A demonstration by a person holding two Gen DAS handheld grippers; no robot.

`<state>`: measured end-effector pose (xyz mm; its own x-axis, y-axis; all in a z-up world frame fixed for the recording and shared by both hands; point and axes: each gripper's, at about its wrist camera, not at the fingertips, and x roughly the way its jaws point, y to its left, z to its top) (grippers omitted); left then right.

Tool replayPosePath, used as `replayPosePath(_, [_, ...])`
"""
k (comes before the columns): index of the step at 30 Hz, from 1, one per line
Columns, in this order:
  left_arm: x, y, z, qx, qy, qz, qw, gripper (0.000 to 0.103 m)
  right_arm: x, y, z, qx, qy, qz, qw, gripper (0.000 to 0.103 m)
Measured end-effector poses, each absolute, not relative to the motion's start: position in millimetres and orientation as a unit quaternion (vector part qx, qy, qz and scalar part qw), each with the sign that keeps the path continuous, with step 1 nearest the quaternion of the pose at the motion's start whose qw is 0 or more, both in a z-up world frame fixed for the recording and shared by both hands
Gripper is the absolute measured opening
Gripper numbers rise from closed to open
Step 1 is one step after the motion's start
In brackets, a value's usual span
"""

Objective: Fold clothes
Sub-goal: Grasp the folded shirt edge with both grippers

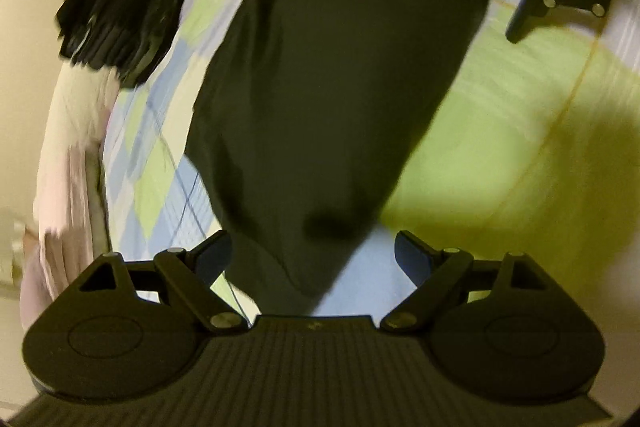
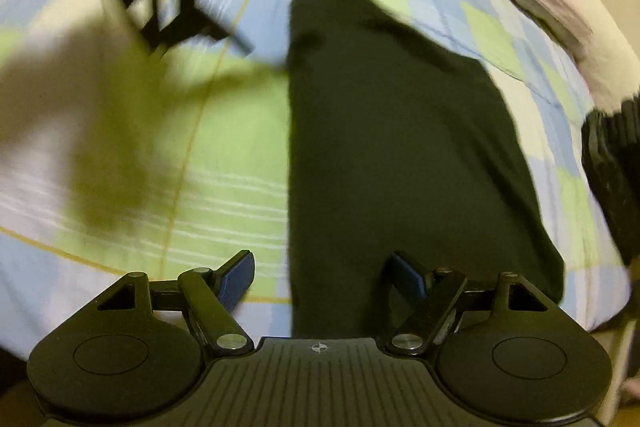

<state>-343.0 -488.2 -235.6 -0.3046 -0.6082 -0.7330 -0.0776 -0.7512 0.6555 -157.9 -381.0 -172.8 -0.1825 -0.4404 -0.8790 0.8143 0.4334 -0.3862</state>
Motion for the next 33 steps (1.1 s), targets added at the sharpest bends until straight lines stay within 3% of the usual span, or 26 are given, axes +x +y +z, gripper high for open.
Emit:
replayPosePath(3, [-345.7,-501.6,-246.6,0.554,-0.323,-0.751,0.157,0.086,-163.9,-381.7,-185.5,0.138,0.575,-0.532,0.606,0.077])
replayPosePath(4, [-346.8,-504.9,-249.8,0.553,-0.33,-0.751,0.149,0.086,-169.6,-381.7,-184.5,0.139,0.571,-0.541,0.602,0.072])
replayPosePath(5, [-347.9,-507.9,-253.1,0.551,-0.337,-0.75,0.141,0.086,-176.4,-381.6,-182.8,0.144,0.566,-0.546,0.6,0.046])
replayPosePath(8, [-353.9,-514.8,-257.4,0.547,-0.352,-0.749,0.125,0.088,-195.3,-380.5,-163.1,0.164,0.539,-0.549,0.617,0.023])
replayPosePath(9, [-356.7,-515.9,-257.8,0.547,-0.356,-0.748,0.122,0.088,-200.8,-379.9,-153.9,0.167,0.532,-0.551,0.621,0.02])
replayPosePath(12, [-365.1,-519.1,-258.8,0.545,-0.369,-0.744,0.115,0.083,-215.9,-379.9,-129.4,0.173,0.523,-0.56,0.619,0.02])
replayPosePath(14, [-370.7,-519.2,-258.3,0.549,-0.368,-0.741,0.115,0.062,-222.4,-379.1,-121.9,0.175,0.525,-0.558,0.618,0.02])
replayPosePath(16, [-376.6,-520.4,-256.7,0.564,-0.349,-0.739,0.12,0.029,-224.3,-377.7,-123.4,0.176,0.532,-0.55,0.62,0.02])
replayPosePath(18, [-380.4,-522.9,-253.9,0.572,-0.325,-0.742,0.126,0.017,-224.3,-379.3,-126.3,0.183,0.531,-0.547,0.621,0.02])
replayPosePath(20, [-380.2,-522.3,-250.5,0.572,-0.313,-0.746,0.137,0.014,-224.1,-380.7,-128.6,0.194,0.526,-0.547,0.621,0.023])
replayPosePath(22, [-377.6,-523.8,-246.3,0.572,-0.299,-0.75,0.144,0.014,-223.9,-378.1,-129.5,0.204,0.524,-0.555,0.612,0.036])
replayPosePath(23, [-376.8,-525.3,-245.0,0.572,-0.294,-0.752,0.144,0.014,-221.7,-376.6,-132.2,0.197,0.534,-0.56,0.602,0.057])
replayPosePath(24, [-376.3,-526.2,-244.1,0.573,-0.29,-0.753,0.143,0.014,-221.5,-376.1,-132.9,0.19,0.54,-0.561,0.598,0.07])
replayPosePath(31, [-378.1,-530.0,-231.1,0.571,-0.265,-0.763,0.147,0.014,-234.6,-378.4,-122.3,0.147,0.566,-0.542,0.603,0.071])
replayPosePath(33, [-377.5,-528.2,-225.2,0.571,-0.258,-0.765,0.15,0.013,-238.3,-379.1,-119.3,0.135,0.574,-0.536,0.604,0.045])
